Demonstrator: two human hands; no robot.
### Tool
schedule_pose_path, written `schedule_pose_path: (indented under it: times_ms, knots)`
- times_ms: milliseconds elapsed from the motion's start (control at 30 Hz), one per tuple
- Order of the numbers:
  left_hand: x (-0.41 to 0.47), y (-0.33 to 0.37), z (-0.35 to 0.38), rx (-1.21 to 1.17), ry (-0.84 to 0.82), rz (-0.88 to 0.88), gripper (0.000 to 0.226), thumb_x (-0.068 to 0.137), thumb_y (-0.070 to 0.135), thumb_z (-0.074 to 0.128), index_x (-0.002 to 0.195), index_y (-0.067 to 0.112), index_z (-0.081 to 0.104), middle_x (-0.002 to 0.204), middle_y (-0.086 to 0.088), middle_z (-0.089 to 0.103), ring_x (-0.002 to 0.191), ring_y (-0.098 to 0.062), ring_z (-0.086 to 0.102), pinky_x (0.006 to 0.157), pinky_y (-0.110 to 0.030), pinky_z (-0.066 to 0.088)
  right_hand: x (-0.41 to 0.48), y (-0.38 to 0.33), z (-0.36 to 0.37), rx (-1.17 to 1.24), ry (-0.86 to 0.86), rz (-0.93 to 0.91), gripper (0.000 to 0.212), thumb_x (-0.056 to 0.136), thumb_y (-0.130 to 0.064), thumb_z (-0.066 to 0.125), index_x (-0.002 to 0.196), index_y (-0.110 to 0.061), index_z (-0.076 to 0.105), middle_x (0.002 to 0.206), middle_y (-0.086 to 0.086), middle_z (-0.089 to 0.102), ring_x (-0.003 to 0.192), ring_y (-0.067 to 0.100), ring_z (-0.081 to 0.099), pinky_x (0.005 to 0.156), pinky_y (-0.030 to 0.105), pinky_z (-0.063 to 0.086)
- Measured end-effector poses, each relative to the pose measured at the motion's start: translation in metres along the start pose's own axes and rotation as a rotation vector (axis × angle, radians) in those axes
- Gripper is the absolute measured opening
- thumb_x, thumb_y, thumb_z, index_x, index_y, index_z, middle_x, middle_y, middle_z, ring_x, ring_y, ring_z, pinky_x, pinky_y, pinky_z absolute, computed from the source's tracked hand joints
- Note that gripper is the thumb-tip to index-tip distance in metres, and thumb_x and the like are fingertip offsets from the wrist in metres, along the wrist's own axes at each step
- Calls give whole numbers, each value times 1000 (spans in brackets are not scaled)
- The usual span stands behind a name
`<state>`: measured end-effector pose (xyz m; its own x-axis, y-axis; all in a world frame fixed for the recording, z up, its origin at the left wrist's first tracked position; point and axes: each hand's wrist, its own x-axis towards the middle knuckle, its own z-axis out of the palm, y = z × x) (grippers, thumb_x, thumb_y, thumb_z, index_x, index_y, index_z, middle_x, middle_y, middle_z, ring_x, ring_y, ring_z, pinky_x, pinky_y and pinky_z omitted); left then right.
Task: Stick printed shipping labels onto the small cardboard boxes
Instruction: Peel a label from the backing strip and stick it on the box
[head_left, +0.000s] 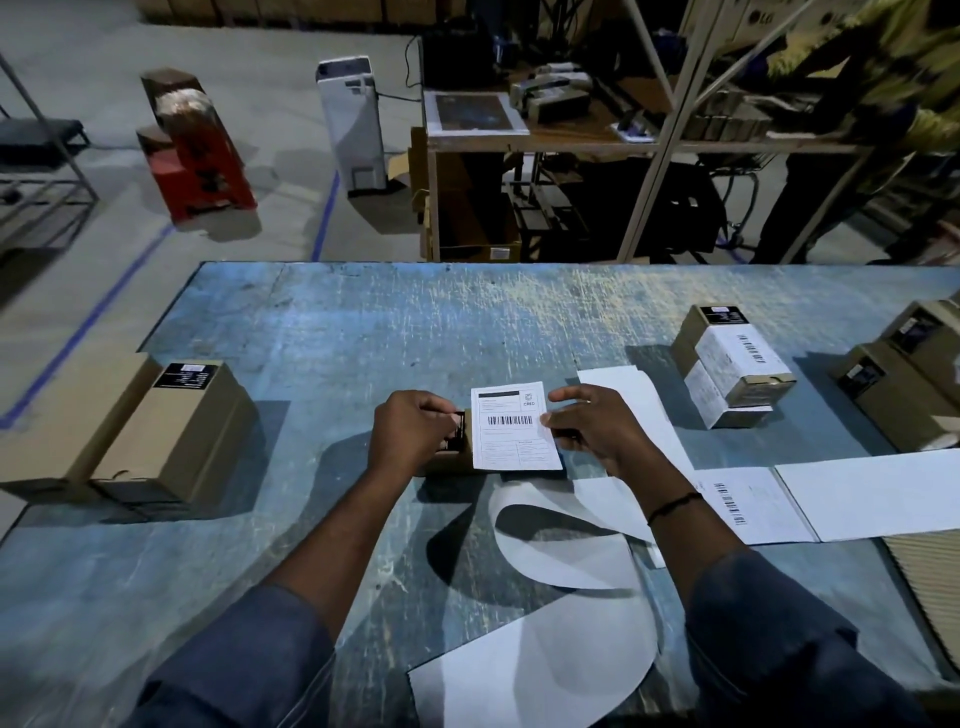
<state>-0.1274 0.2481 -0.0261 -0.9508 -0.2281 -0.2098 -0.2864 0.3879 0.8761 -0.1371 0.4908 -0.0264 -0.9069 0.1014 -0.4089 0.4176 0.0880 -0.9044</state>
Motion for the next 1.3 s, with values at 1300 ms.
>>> schedule_pose_path:
  times_ms: [1300]
  knots:
    - [7,-5,10,158,48,34,20,68,23,94,75,17,77,72,6,74,62,-7,69,64,-29,61,0,0,16,-313,135,-55,35,72,-7,86,99,-13,64,88,13,76,76,26,77,52,29,53]
